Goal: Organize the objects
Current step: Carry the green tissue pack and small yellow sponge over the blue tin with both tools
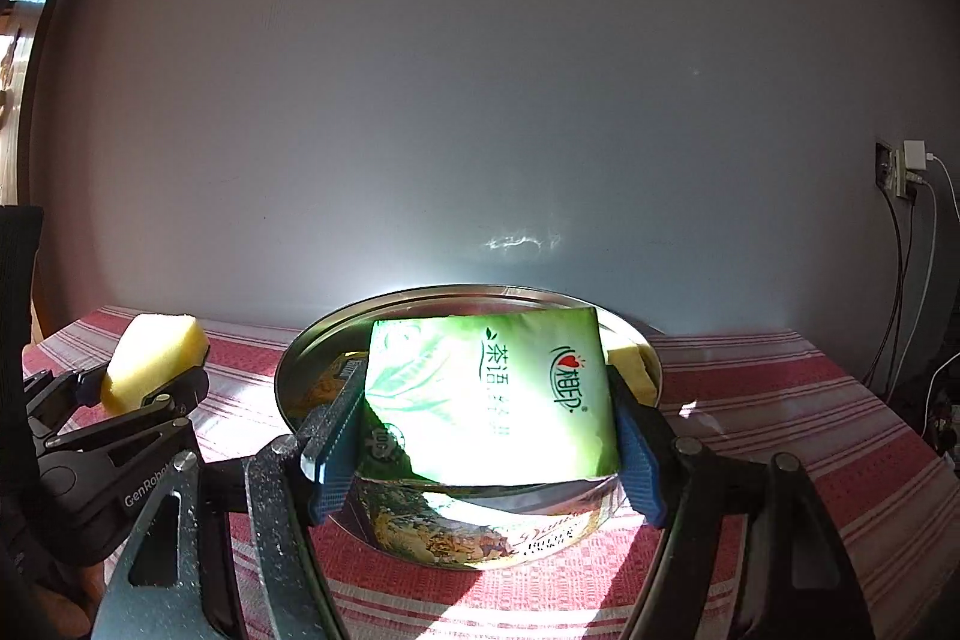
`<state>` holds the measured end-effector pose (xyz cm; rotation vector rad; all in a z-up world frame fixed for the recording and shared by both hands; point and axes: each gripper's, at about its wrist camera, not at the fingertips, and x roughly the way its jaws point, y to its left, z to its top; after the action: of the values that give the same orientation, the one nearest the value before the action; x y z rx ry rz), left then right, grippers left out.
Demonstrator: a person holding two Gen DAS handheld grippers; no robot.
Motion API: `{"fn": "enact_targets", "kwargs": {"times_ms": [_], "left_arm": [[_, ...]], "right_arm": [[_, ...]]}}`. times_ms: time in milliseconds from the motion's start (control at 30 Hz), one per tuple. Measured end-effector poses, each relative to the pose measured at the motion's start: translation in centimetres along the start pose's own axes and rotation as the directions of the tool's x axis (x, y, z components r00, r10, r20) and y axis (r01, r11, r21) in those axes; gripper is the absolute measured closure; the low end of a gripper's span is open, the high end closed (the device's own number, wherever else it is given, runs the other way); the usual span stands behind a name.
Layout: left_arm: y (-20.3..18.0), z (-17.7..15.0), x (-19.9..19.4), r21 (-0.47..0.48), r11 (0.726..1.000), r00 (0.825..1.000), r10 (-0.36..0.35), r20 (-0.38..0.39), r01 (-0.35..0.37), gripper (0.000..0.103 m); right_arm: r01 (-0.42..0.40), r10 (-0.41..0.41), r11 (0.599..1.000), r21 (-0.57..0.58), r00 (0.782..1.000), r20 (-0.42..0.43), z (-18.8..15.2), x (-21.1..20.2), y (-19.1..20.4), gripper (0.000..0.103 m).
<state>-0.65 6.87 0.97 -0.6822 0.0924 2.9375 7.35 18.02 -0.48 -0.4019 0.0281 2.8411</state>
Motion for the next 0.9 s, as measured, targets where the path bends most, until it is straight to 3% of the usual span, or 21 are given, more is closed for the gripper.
{"fn": "enact_targets", "kwargs": {"times_ms": [300,600,900], "left_arm": [[-2.8,0.8,-0.1,0.019,0.998,0.998,-0.059,0.017,0.059,0.05],[-5.1,1.9,0.9,0.002,0.995,0.995,-0.101,-0.005,0.101,0.05],[-6.8,2.5,2.0,0.0,0.994,0.994,-0.112,-0.019,0.112,0.05]], "right_arm": [[0.058,-0.057,0.998,0.035,0.998,-0.009,0.9,1.5,-2.3,0.029],[0.063,-0.063,0.995,0.079,0.998,-0.008,1.9,3.4,-4.7,0.029],[0.088,-0.087,0.99,0.112,0.996,-0.012,2.4,4.9,-6.6,0.029]]}}
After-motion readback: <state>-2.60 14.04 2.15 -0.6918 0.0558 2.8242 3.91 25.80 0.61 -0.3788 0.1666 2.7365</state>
